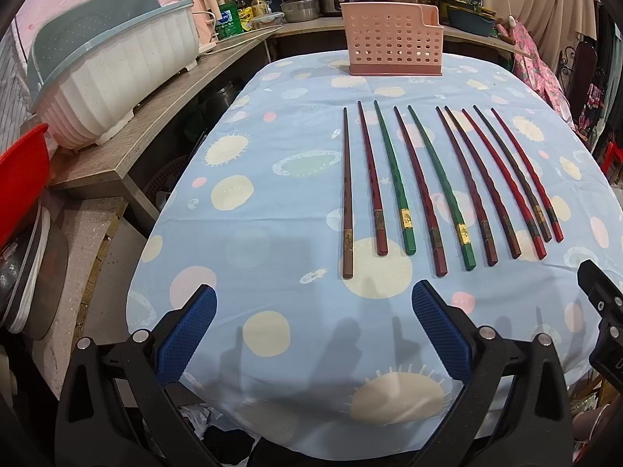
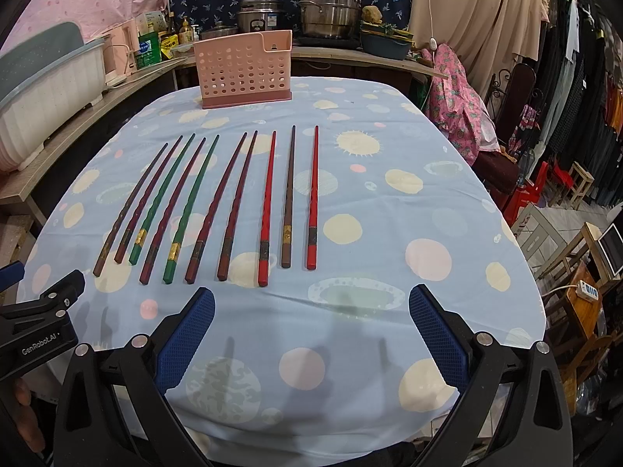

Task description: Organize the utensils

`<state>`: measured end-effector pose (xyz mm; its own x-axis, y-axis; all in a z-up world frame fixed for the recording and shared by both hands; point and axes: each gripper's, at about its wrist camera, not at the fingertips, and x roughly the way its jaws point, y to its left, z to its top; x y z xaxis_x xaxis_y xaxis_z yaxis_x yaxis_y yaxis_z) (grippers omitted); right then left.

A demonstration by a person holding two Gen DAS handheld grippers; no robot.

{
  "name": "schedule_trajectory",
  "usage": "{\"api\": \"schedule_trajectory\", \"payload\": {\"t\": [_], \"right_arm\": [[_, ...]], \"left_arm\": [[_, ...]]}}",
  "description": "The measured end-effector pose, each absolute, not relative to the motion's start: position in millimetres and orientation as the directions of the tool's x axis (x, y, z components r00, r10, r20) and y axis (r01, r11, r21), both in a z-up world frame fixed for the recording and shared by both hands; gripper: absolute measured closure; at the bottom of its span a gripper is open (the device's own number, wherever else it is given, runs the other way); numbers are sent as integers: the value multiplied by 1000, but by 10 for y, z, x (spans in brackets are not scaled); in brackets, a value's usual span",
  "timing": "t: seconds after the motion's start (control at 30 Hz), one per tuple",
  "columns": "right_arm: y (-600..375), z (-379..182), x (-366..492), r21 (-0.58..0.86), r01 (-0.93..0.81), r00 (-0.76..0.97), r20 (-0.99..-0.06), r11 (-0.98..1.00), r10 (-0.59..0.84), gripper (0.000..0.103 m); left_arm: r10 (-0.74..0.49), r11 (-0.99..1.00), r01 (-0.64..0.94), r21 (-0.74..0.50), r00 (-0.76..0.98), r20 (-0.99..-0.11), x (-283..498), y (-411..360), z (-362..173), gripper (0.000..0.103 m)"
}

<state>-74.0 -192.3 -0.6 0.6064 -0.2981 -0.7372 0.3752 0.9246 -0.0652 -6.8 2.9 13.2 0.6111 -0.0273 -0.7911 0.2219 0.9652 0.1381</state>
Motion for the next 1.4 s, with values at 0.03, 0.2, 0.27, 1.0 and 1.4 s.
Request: {"api": "schedule_trajectory", "payload": {"t": [0.03, 0.2, 0.27, 1.0, 1.4], "right_arm": [[-1921, -5, -738, -65, 375, 606, -737, 925, -298, 7], [-1923, -8, -742, -65, 375, 607, -737, 925, -298, 7], [-1920, -5, -740, -65, 375, 607, -737, 925, -298, 7], [-1920, -10, -747, -64, 376, 607, -737, 925, -297, 7], [-1922, -15, -749, -63, 376, 608, -736, 925, -297, 7]], "left_arm": [[-27, 965, 222, 138, 611, -791, -62, 32, 136, 7], [-26, 965, 223, 140, 610, -792, -20, 50, 163, 7], [-26, 965, 223, 140, 610, -792, 4, 61, 177, 7], [-26, 965, 222, 141, 614, -789, -126, -22, 64, 7], [-26, 965, 222, 141, 614, -789, -123, -17, 67, 7]]}}
